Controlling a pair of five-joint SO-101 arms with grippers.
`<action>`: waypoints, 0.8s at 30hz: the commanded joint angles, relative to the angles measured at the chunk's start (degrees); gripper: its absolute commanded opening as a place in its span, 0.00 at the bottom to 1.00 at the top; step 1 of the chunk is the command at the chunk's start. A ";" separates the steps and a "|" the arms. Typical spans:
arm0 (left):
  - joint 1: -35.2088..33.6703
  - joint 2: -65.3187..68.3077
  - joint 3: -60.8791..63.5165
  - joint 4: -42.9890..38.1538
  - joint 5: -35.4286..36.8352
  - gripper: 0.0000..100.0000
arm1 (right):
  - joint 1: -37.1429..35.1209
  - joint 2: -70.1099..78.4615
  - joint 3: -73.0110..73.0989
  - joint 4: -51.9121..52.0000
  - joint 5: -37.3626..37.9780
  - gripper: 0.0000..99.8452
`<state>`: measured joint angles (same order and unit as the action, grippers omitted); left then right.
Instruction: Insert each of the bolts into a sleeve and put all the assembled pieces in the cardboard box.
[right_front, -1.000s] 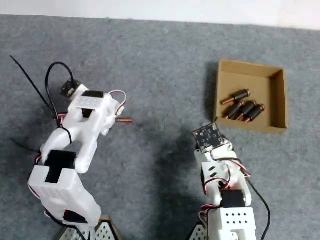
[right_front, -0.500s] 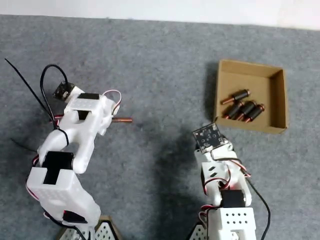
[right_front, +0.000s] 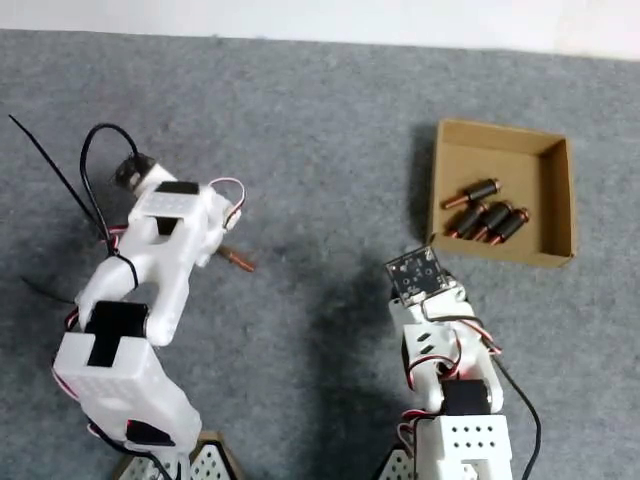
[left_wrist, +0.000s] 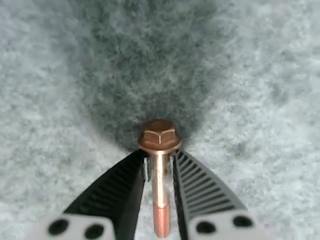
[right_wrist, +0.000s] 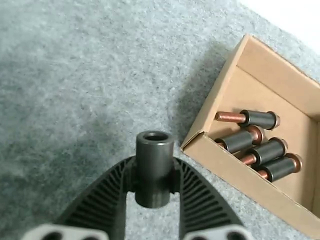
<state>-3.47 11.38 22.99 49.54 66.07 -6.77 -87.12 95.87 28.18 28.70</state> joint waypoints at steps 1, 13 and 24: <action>-1.10 -10.68 -7.69 8.35 -6.15 0.00 | 0.40 -0.84 5.41 -2.07 -0.09 0.00; -1.01 -50.33 -6.73 23.65 -25.14 0.00 | 0.40 -0.84 5.41 -2.07 -0.09 0.00; -1.19 -89.63 23.34 23.56 -36.75 0.00 | 0.31 -0.92 5.41 -2.07 -0.44 0.00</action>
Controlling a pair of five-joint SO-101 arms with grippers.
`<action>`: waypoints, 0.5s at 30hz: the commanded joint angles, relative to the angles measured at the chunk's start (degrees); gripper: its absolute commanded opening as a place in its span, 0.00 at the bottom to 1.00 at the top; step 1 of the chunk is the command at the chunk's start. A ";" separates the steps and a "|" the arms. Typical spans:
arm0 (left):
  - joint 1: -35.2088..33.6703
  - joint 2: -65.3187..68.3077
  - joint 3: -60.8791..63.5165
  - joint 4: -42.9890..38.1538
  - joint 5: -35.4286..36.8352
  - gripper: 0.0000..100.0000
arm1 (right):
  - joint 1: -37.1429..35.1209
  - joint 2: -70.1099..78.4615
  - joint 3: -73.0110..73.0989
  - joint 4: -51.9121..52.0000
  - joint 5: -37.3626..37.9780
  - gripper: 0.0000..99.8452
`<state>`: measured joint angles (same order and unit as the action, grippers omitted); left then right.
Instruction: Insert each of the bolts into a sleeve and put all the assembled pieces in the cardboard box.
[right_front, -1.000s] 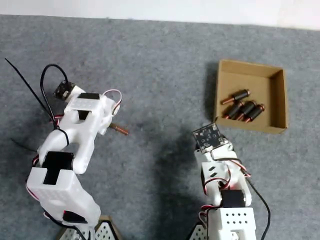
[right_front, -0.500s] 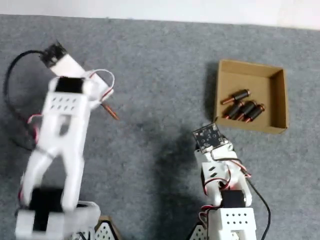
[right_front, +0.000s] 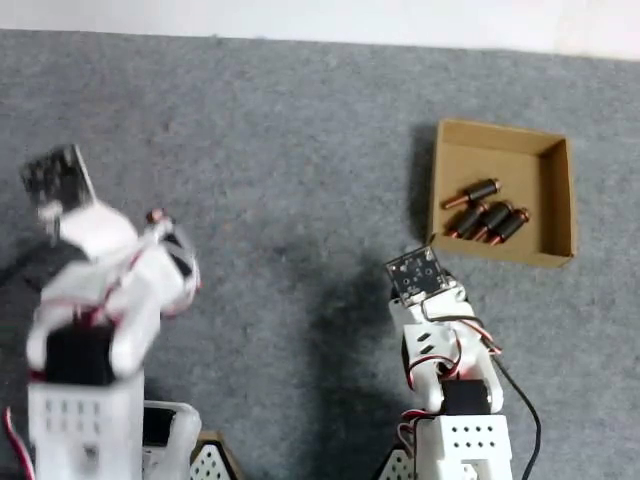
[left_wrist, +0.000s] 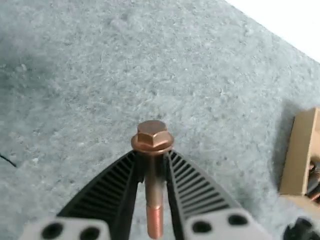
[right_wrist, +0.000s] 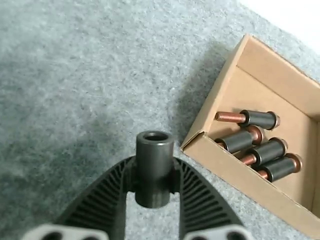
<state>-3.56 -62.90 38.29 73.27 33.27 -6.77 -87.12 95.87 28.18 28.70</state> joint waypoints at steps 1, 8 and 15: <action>-1.10 -19.38 10.59 -0.18 -5.10 0.00 | 0.31 -0.92 5.41 -2.07 -0.44 0.00; -0.92 -43.38 26.86 -0.18 -9.58 0.00 | 0.31 -0.92 5.41 -2.07 -0.53 0.00; -0.75 -39.08 30.02 -4.84 -9.76 0.00 | 0.57 -0.92 4.97 -1.80 -3.60 0.00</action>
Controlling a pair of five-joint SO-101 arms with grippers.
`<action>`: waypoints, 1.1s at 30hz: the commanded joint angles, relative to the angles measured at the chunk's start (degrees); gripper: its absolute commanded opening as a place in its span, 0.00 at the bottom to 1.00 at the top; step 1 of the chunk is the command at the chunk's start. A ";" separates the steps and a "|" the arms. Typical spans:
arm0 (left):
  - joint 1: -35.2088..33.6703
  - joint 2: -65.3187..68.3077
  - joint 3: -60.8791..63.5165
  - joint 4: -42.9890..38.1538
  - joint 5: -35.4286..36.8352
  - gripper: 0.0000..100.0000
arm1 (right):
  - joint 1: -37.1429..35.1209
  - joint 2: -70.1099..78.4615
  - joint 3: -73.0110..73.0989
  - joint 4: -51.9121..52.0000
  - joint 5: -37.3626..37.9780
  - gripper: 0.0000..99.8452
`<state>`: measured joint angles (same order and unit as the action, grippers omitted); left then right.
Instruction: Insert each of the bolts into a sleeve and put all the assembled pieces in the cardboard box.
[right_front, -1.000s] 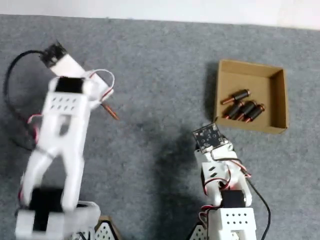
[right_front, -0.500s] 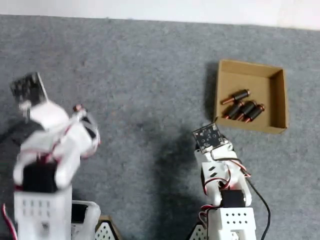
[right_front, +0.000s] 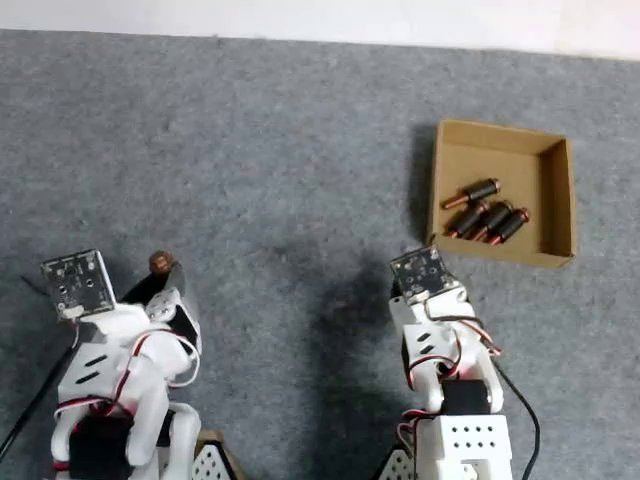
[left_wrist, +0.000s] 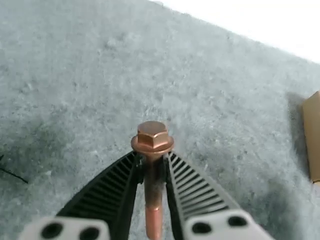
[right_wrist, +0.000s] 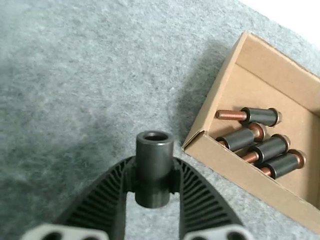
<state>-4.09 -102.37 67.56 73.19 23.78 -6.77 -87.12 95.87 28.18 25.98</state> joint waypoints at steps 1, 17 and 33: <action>-0.22 0.40 1.54 -7.30 -0.26 0.00 | 0.57 -0.92 4.97 -1.80 -0.88 0.00; 16.13 0.40 20.35 -55.47 6.77 0.01 | -9.98 -14.99 -0.40 5.23 -8.62 0.00; 24.22 0.40 22.46 -55.65 17.49 0.01 | -24.84 -18.33 -4.79 9.01 -7.12 0.00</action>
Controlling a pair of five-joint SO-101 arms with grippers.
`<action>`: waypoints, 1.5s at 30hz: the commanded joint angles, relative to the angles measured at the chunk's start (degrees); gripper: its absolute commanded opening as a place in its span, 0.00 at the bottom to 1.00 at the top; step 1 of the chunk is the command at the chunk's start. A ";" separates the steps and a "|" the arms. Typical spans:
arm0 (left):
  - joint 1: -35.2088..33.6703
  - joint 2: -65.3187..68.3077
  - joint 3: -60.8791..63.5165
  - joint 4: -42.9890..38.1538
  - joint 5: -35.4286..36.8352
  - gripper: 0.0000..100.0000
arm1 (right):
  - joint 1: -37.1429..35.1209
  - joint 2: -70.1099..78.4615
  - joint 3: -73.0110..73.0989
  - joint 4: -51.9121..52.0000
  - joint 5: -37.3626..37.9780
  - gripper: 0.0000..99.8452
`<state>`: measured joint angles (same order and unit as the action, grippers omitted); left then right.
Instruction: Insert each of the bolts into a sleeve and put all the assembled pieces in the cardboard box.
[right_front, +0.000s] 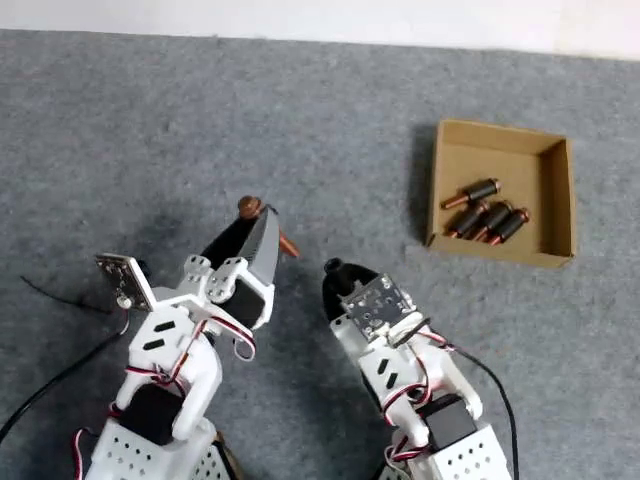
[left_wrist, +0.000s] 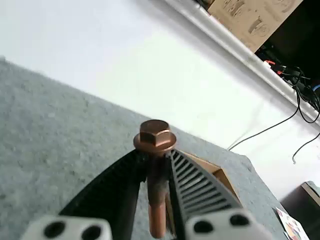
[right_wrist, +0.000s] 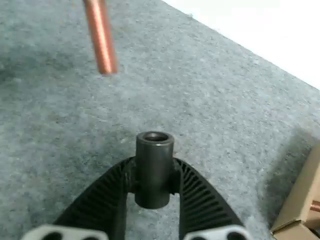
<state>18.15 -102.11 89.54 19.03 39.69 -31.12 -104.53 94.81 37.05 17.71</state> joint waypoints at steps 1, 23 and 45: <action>2.59 0.13 1.36 -1.49 1.58 0.01 | -0.48 -0.92 -3.65 0.04 2.73 0.00; 4.18 0.13 4.09 -8.00 1.67 0.01 | -0.57 -0.84 3.03 -5.05 7.74 0.00; 11.65 0.13 7.78 -4.75 1.32 0.01 | -1.80 -0.84 3.12 -3.12 8.00 0.00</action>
<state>28.00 -102.02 95.96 12.70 40.84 -34.46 -104.53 95.60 33.98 25.10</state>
